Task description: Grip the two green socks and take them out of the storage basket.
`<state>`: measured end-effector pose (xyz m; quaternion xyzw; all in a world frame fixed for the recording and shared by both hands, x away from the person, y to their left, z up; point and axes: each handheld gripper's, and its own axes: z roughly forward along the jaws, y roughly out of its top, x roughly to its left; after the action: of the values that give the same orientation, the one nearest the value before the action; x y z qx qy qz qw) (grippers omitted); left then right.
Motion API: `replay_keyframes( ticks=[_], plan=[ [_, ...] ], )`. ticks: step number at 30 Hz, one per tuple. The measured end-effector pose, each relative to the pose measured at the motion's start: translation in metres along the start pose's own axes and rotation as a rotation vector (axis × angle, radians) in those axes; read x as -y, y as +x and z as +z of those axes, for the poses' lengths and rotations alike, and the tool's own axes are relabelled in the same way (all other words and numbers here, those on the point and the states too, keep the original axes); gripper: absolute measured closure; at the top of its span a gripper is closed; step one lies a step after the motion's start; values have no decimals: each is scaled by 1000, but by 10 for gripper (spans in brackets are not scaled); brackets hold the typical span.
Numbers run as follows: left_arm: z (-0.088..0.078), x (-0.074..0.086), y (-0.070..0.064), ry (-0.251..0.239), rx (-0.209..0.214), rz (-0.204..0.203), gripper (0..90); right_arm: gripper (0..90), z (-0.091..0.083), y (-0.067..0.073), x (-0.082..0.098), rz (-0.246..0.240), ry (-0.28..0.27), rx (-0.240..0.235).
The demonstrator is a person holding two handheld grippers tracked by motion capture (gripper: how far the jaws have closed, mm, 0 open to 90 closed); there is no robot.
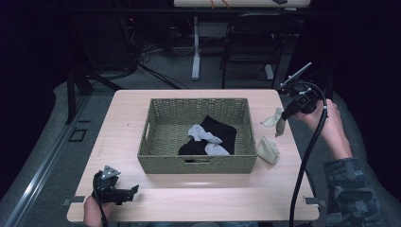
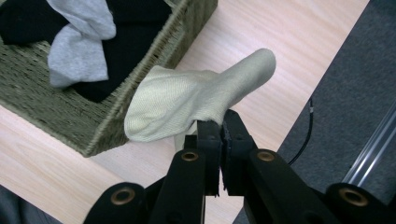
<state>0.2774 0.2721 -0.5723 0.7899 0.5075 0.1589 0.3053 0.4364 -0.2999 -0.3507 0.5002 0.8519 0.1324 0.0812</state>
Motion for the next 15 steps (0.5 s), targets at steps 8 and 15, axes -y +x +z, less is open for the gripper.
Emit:
replay_keyframes(
  ticks=[8,15],
  plan=[
    [0,0,0,1,0,-3,0,880,25,-10,10,38,21,-5],
    [0,0,0,-2,0,-3,0,880,58,-15,19,59,60,-12]
  ],
)
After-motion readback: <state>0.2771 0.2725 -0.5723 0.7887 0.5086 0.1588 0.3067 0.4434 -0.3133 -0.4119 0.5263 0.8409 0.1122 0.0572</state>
